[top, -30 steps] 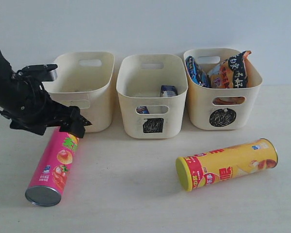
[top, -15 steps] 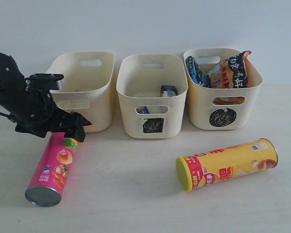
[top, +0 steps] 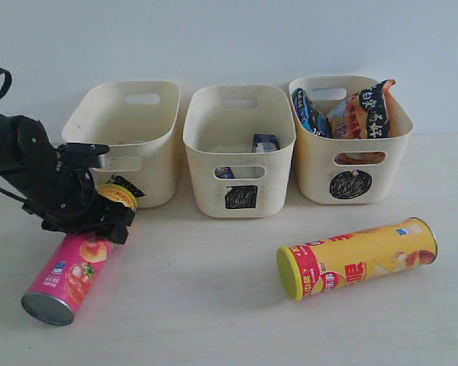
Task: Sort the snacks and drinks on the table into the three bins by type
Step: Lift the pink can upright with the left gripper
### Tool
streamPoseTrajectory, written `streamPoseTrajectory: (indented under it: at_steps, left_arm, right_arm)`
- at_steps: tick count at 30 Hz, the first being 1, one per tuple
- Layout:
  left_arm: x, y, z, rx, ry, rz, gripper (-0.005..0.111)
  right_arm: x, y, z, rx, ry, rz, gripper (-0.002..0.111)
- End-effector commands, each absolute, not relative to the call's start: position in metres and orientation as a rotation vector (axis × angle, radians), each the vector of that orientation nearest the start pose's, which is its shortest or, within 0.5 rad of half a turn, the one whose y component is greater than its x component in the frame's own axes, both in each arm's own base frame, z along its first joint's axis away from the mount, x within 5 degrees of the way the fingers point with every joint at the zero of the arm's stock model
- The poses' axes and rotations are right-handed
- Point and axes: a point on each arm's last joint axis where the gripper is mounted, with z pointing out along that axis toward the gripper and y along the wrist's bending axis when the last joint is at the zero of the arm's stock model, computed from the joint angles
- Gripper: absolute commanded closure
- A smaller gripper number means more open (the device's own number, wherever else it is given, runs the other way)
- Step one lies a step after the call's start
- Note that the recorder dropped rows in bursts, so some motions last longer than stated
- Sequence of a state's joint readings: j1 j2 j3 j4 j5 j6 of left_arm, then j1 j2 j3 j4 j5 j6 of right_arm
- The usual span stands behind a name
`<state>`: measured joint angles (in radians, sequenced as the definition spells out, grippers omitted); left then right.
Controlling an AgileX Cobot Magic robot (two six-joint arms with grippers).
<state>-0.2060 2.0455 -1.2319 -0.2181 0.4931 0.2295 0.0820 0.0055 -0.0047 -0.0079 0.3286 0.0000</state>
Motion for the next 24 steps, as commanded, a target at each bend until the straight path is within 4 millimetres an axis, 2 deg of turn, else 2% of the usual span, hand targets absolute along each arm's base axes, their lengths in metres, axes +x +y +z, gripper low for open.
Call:
streamPoseTrajectory:
  at_steps: [1,5,9,18,24]
  left_arm:
    - [0.386,-0.092,0.122,0.376,2.786,-0.183,0.102]
    - [0.379,-0.091,0.127,0.382,2.848,-0.2,0.102]
    - [0.367,-0.091,0.147,0.405,2.903,-0.226,0.102]
    - [0.335,-0.097,0.214,0.538,2.893,-0.31,0.102]
    - [0.321,-0.096,0.265,0.567,2.746,-0.339,0.102]
  right_arm:
    - [0.054,0.004,0.184,-0.082,1.804,0.045,0.108]
    - [0.054,0.004,0.184,-0.082,1.804,0.045,0.108]
    - [0.054,0.004,0.184,-0.082,1.804,0.045,0.108]
    - [0.054,0.004,0.184,-0.082,1.804,0.045,0.108]
    - [0.054,0.004,0.184,-0.082,1.804,0.045,0.108]
